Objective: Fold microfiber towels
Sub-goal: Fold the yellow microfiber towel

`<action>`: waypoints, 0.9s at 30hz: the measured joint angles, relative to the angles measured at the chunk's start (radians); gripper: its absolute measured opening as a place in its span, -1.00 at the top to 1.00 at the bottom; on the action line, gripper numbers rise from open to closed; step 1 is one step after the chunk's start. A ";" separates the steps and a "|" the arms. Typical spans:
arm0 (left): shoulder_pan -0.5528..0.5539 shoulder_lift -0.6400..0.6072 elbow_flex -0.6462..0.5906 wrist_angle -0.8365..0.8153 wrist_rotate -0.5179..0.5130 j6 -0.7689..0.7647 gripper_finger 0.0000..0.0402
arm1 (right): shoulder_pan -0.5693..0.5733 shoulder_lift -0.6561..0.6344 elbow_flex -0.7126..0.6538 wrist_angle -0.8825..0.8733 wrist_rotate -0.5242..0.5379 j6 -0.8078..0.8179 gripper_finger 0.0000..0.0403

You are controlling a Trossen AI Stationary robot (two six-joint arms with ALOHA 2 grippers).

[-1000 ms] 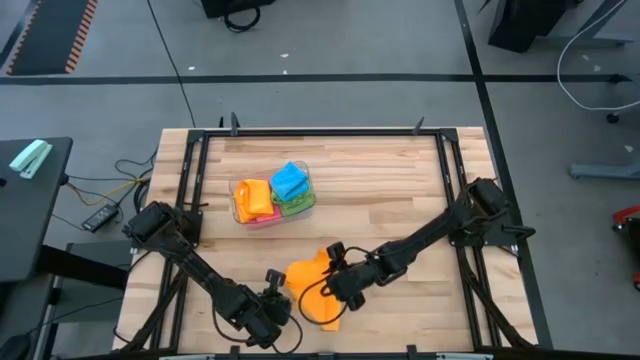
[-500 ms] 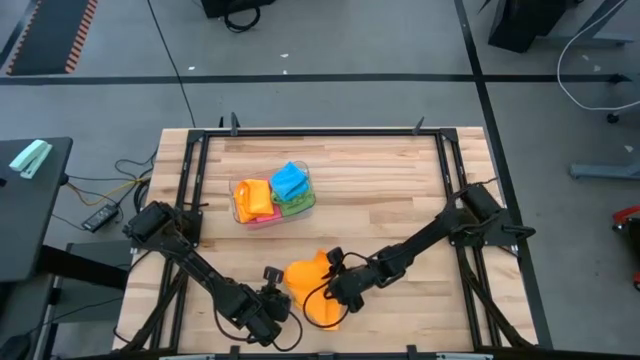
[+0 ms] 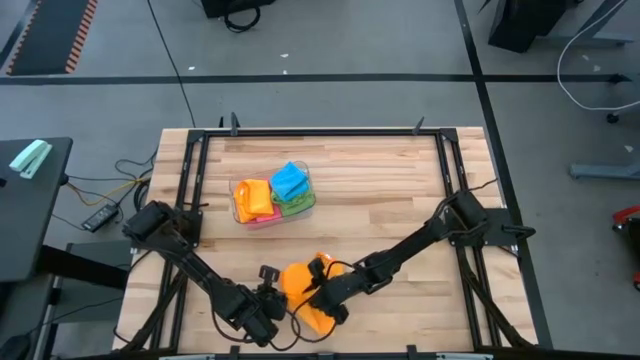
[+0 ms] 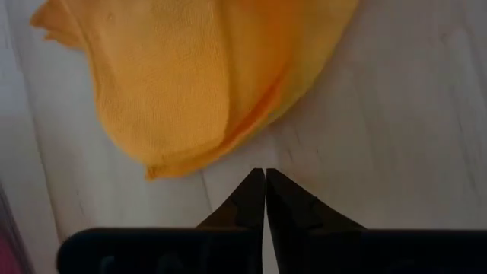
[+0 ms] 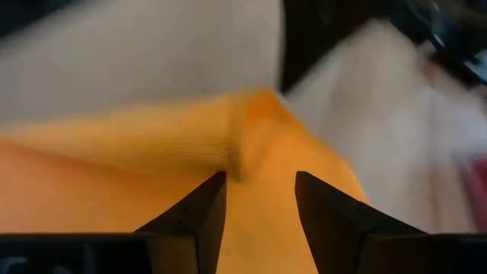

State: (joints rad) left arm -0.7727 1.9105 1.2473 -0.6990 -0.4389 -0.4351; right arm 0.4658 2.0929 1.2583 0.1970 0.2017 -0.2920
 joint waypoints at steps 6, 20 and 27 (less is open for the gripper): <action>-0.011 -0.046 0.000 -0.031 0.008 -0.027 0.91 | -0.004 0.067 0.030 0.097 -0.117 -0.035 0.18; -0.016 -0.061 -0.009 0.026 -0.028 0.055 0.73 | 0.012 -0.059 0.042 -0.181 0.022 -0.007 0.18; -0.017 -0.059 -0.053 0.015 -0.060 0.277 0.34 | 0.017 -0.074 0.038 -0.286 0.037 0.089 0.18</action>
State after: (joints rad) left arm -0.7895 1.8514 1.1940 -0.6844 -0.4988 -0.1584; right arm 0.4832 2.0186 1.2964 -0.0886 0.2390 -0.2026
